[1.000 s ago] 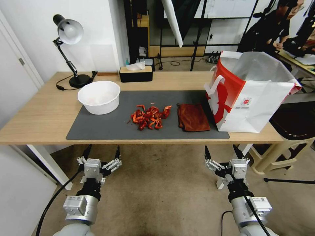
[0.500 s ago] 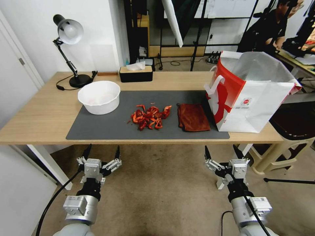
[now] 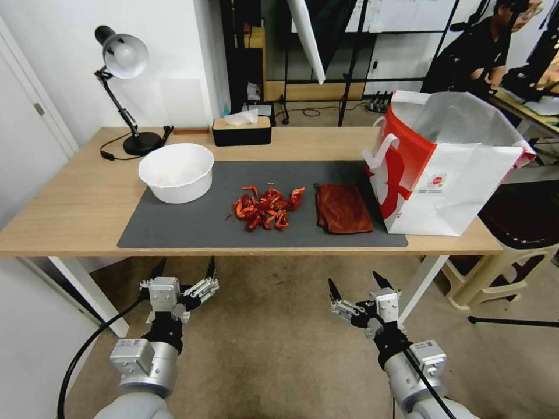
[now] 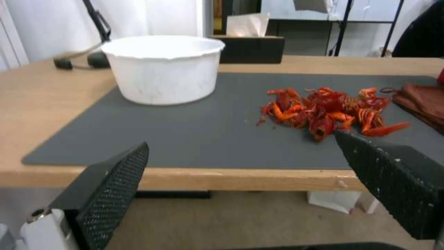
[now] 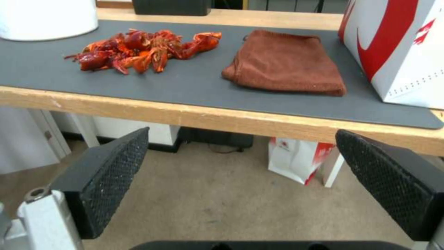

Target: Sweep shrimp from table into container with towel, then put container into takeout bag.

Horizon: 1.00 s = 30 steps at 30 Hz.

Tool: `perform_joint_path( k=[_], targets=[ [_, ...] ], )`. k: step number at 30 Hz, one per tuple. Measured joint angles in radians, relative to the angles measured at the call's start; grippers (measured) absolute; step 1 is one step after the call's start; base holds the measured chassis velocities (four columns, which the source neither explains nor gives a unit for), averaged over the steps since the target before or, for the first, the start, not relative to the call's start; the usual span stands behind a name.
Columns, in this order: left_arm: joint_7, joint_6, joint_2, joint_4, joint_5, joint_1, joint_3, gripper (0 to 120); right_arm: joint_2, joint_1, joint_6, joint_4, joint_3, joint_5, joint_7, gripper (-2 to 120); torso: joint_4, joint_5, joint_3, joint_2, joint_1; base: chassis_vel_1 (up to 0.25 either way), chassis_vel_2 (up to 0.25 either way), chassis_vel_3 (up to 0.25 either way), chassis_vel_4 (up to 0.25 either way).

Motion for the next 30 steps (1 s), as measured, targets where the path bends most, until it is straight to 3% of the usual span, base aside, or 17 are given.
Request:
perform_joint_path(
  k=[5, 7, 8, 13, 19, 22, 30],
  targets=[
    [-0.004, 0.002, -0.002, 0.002, -0.005, 0.001, 0.001, 100, 0.0, 0.004, 0.009, 0.001, 0.005, 0.0, -0.001, 100, 0.0001, -0.0001, 0.0, 0.0, 0.0, 0.0, 0.0, 0.0, 0.0],
    [-0.058, 0.047, 0.022, -0.018, -0.072, -0.004, 0.025, 100, 0.0, 0.004, 0.016, 0.003, 0.009, 0.002, 0.0, 100, 0.0001, -0.0001, 0.0, 0.0, 0.0, 0.0, 0.0, 0.0, 0.0],
    [-0.113, 0.085, 0.05, -0.039, -0.141, -0.006, 0.051, 100, 0.001, 0.004, 0.019, 0.005, 0.009, 0.002, 0.001, 100, -0.0003, 0.0, 0.0, 0.0, 0.0, 0.0, 0.0, 0.0, 0.0],
    [-0.129, 0.093, 0.056, -0.043, -0.161, -0.007, 0.056, 100, 0.001, 0.004, 0.021, 0.006, 0.011, 0.003, 0.005, 100, 0.0001, 0.0, 0.0, 0.0, 0.0, 0.0, 0.0, 0.0, 0.0],
    [-0.118, 0.063, 0.073, -0.02, -0.187, -0.044, 0.022, 100, -0.004, 0.009, 0.022, -0.003, 0.014, 0.006, 0.007, 100, 0.0001, 0.0, 0.0, 0.0, 0.0, 0.0, 0.0, 0.0, 0.0],
    [-0.113, 0.055, 0.118, 0.012, -0.255, -0.121, -0.021, 100, -0.01, 0.011, 0.021, -0.003, 0.012, 0.009, 0.009, 100, -0.0002, -0.0001, 0.0, 0.0, 0.0, 0.0, 0.0, 0.0, 0.0],
    [-0.1, 0.006, 0.203, 0.074, -0.347, -0.196, -0.051, 100, -0.022, 0.017, 0.015, -0.007, 0.005, 0.013, 0.01, 100, 0.0002, -0.0003, 0.0, 0.0, 0.0, 0.0, 0.0, 0.0, 0.0]
  ],
)
